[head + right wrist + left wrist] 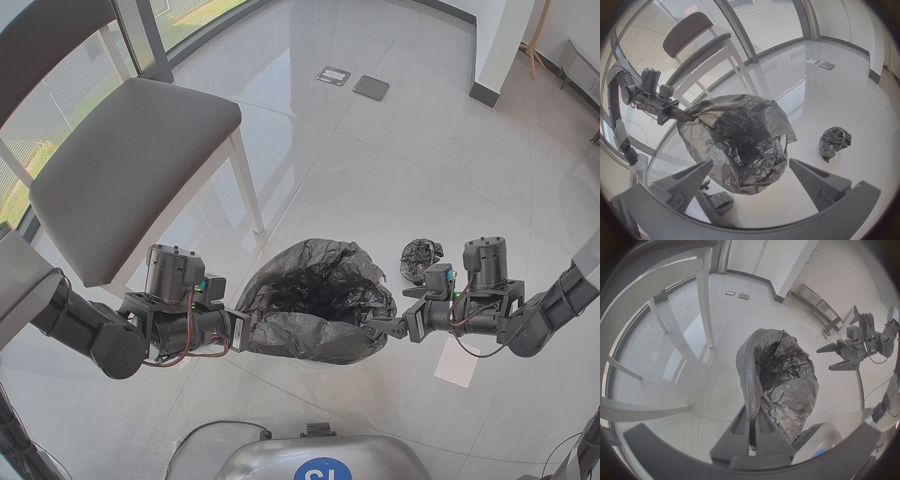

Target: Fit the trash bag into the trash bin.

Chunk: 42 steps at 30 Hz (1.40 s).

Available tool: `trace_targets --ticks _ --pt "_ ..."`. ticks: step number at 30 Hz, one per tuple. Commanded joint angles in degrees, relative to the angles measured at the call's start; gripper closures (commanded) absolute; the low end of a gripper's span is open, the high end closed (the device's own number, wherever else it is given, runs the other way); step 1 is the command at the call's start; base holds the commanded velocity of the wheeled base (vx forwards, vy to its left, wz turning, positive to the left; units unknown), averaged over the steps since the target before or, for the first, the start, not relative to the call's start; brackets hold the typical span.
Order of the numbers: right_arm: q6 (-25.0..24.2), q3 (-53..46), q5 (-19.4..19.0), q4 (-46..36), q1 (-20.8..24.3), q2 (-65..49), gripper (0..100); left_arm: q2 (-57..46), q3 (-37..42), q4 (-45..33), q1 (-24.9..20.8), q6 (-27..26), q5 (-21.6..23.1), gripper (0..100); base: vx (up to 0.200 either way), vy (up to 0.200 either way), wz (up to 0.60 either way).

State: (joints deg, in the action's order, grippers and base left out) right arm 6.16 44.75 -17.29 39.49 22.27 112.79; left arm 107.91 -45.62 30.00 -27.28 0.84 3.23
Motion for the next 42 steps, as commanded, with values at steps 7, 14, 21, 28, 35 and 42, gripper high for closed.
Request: trace_targets --ticks 7,14,21,28,35,42 --pt "0.17 -0.1 0.06 -0.02 0.05 -0.64 0 0.37 0.97 1.55 0.21 -1.02 0.2 0 0.0 0.0 0.0" --pt "0.17 0.6 0.15 0.07 -0.56 -1.17 0 -0.42 0.53 1.64 0.21 -1.02 -0.07 0 0.0 0.0 0.0" --pt "0.7 2.27 0.24 0.5 -3.02 -1.17 0 -3.32 0.0 1.64 -0.84 -1.37 -0.24 0 0.0 0.0 0.0" --pt "4.21 1.13 0.67 0.5 -6.45 -1.61 0 -4.99 1.41 2.17 -1.28 -6.82 -0.07 0 0.0 0.0 0.0" --pt "7.29 -0.63 2.34 0.24 -7.95 -4.51 0 -6.31 3.25 3.92 -1.02 -7.08 -0.07 0 0.0 0.0 0.0" --pt "9.4 -2.04 2.52 0.15 -11.46 -4.42 0 -7.01 3.25 4.1 -0.93 -7.17 -0.42 0 0.0 0.0 0.0"
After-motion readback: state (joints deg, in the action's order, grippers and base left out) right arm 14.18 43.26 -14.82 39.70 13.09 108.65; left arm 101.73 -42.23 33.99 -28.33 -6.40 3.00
